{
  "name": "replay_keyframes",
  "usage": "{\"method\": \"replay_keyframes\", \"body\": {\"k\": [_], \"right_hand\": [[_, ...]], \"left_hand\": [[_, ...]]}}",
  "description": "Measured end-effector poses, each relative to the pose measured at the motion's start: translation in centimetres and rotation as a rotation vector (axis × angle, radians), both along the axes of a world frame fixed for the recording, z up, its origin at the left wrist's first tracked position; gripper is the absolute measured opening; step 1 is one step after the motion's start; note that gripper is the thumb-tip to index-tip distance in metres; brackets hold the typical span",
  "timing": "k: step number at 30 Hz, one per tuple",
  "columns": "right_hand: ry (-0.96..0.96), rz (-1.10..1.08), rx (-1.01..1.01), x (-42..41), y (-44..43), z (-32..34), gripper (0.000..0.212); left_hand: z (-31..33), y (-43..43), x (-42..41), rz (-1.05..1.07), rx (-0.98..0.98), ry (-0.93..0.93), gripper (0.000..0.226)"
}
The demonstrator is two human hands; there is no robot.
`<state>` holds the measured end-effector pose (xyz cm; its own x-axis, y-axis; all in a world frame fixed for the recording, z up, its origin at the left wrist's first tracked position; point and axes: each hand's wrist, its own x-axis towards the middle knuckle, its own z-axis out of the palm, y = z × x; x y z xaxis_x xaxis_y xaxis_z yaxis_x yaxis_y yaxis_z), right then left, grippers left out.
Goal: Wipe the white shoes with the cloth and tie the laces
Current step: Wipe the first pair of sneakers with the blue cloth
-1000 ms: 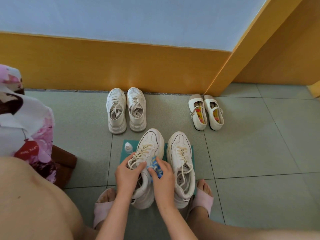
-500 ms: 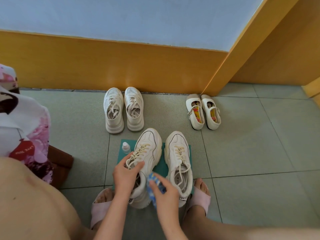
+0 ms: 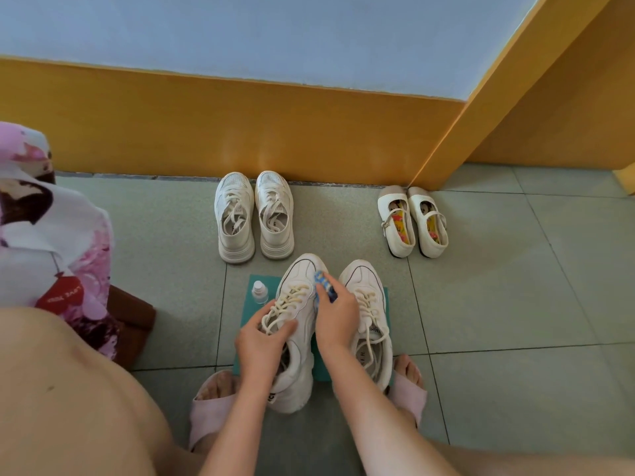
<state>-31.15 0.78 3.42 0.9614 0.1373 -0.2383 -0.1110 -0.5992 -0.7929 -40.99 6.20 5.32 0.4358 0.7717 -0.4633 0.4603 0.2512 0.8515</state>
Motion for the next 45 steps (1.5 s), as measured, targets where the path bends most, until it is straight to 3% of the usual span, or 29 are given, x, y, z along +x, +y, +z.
{"method": "replay_keyframes", "body": {"k": [12,18,22,27,30,32,33,35,37,40,43,45], "right_hand": [[0.231,-0.135,0.311,-9.5,-4.8,1.3,0.032],[0.379,-0.190,0.336,-12.2,-7.9,1.9,0.035],[0.350,-0.219,0.371,-11.7,-9.3,3.1,0.039],[0.264,-0.263,0.563,-8.0,-8.3,5.8,0.030],[0.240,-0.200,0.607,-5.9,-6.3,7.5,0.026],[0.196,-0.121,0.617,-4.9,-4.7,8.7,0.026],[0.179,-0.068,0.611,-4.6,-4.0,9.2,0.026],[0.188,0.024,0.581,-4.5,-2.3,9.6,0.025],[0.198,0.116,0.521,-4.9,-0.8,9.3,0.022],[0.203,0.273,0.489,-5.1,0.3,9.4,0.026],[0.320,0.154,0.557,-4.1,-0.4,9.7,0.029],[0.280,0.156,0.315,-3.5,-0.7,8.8,0.052]], "left_hand": [[0.2,-0.7,0.1,0.007,0.014,0.009,0.050],[-0.3,-2.0,0.9,0.031,0.054,0.037,0.053],[0.1,-3.4,1.6,-0.005,0.128,0.070,0.056],[1.3,-3.4,1.2,-0.011,0.177,0.079,0.073],[3.8,-2.5,0.6,0.082,0.196,-0.007,0.051],[5.8,-1.7,0.2,0.139,0.037,-0.123,0.033],[6.9,-1.3,0.2,0.156,-0.158,-0.198,0.030],[8.1,-0.4,0.3,0.118,-0.570,-0.325,0.034],[8.0,0.4,0.3,0.113,-0.759,-0.408,0.038],[7.7,1.9,0.3,0.216,-0.648,-0.433,0.034],[7.9,3.9,0.1,0.331,-0.438,-0.405,0.021],[8.0,4.9,0.1,0.385,-0.330,-0.395,0.021]]}}
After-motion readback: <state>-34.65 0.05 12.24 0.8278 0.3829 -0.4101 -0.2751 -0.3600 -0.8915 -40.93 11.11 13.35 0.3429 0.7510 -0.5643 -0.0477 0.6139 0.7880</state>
